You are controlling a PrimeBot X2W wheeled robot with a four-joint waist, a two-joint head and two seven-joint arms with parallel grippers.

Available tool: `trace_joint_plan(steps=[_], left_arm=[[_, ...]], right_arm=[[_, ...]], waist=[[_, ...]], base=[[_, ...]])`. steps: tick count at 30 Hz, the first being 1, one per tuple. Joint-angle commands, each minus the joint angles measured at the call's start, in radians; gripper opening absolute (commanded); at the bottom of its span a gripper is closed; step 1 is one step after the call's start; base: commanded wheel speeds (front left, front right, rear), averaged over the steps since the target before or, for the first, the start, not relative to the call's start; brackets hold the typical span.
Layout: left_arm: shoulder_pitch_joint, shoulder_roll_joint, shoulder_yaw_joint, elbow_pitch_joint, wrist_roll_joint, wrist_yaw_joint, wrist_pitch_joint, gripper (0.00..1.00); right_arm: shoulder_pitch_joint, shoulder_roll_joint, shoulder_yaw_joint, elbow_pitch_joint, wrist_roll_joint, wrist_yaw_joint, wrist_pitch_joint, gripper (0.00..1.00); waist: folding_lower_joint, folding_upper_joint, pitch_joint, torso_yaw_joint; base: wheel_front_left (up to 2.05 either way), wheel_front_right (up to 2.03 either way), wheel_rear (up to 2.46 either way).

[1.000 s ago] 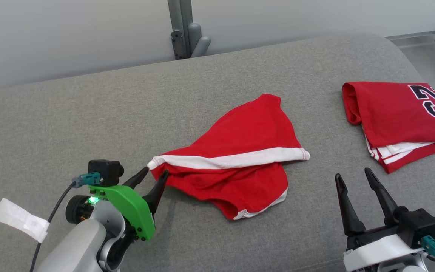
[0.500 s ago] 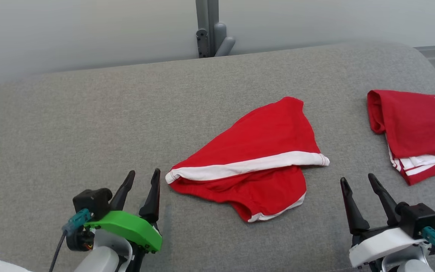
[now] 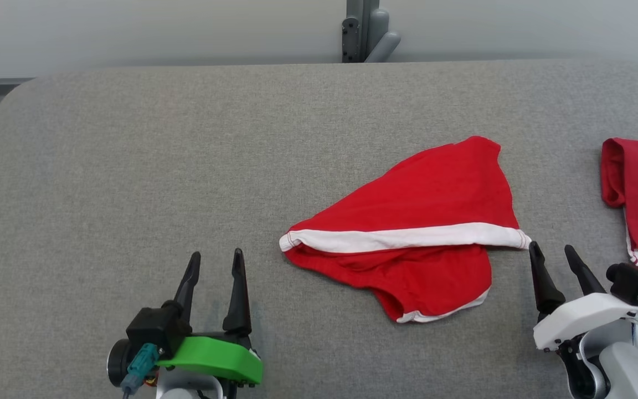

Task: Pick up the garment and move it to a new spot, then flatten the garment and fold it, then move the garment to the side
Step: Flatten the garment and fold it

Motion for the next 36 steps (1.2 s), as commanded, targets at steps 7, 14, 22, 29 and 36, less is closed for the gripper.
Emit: trace_joint_plan(steps=[7, 14, 22, 29, 36], left_arm=[[0.018, -0.024, 0.010, 0.012, 0.085, -0.055, -0.004, 1.00], [0.001, -0.028, 0.021, 0.016, 0.125, -0.079, -0.004, 1.00], [0.001, -0.029, 0.006, 0.030, 0.127, -0.089, -0.004, 1.00], [0.006, -0.029, -0.001, 0.042, 0.126, -0.089, -0.004, 1.00], [0.014, -0.029, 0.004, 0.037, 0.123, -0.086, -0.004, 1.00]], right_arm=[[-0.099, -0.045, 0.065, 0.144, 0.069, 0.000, -0.003, 1.00], [-0.159, -0.037, 0.095, 0.227, 0.073, 0.000, -0.003, 1.00], [-0.186, -0.033, 0.115, 0.267, 0.061, 0.000, -0.003, 0.00], [-0.186, -0.048, 0.113, 0.253, 0.027, 0.000, -0.003, 0.00], [-0.129, -0.056, 0.009, 0.142, -0.068, 0.000, -0.003, 0.00]], waist=[[0.0000, 0.0000, 0.044, 0.031], [0.0000, 0.0000, 0.058, 0.032], [0.0000, 0.0000, 0.054, 0.033], [0.0000, 0.0000, 0.042, 0.028], [0.0000, 0.0000, 0.027, 0.005]], base=[[0.00, 0.00, 0.00], [0.00, 0.00, 0.00], [0.00, 0.00, 0.00], [0.00, 0.00, 0.00], [0.00, 0.00, 0.00]])
